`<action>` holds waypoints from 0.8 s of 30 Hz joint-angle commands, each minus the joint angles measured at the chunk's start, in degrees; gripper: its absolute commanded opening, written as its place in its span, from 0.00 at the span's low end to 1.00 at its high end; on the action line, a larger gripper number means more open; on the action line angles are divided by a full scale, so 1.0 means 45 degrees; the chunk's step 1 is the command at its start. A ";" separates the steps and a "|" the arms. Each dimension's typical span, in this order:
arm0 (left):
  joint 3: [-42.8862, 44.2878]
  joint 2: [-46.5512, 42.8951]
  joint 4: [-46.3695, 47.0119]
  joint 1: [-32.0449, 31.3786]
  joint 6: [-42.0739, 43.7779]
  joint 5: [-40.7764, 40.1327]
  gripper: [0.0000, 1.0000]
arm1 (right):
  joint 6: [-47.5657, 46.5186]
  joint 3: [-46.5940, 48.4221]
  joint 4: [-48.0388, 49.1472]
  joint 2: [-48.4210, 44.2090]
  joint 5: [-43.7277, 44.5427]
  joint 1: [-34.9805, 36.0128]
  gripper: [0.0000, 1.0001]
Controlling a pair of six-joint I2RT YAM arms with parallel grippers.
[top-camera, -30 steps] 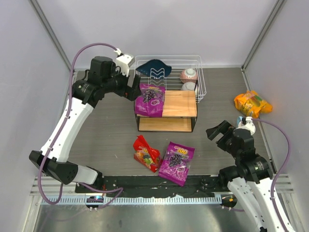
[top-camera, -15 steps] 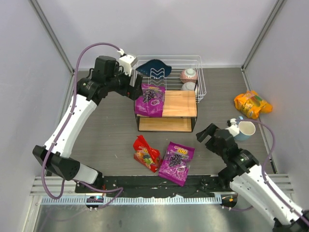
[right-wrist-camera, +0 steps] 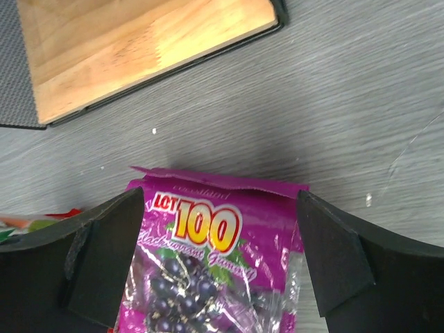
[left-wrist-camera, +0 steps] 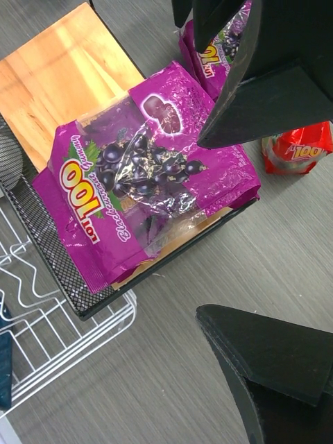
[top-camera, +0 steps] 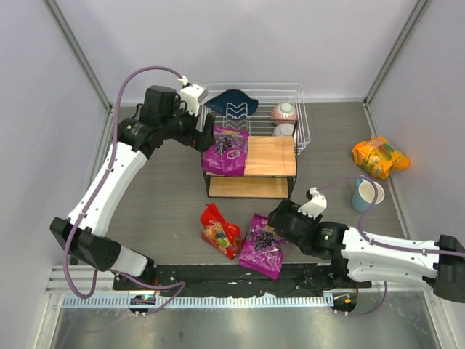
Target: Place and organize the candy bags onto the shelf
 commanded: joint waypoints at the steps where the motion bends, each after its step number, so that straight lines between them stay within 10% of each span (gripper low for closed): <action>1: -0.0120 -0.0505 0.0440 0.0023 -0.0022 0.0141 1.00 | 0.2947 0.0177 -0.0236 0.0047 0.1775 0.1194 0.96; 15: -0.0120 -0.0349 0.0342 0.0003 -0.0021 0.0415 1.00 | 0.7011 0.1232 -0.4160 0.1922 0.1620 0.3228 0.96; 24: 0.0095 -0.0017 0.0225 0.0022 -0.0021 0.0727 1.00 | 0.6974 0.0879 -0.3031 0.1179 0.1189 0.4360 0.95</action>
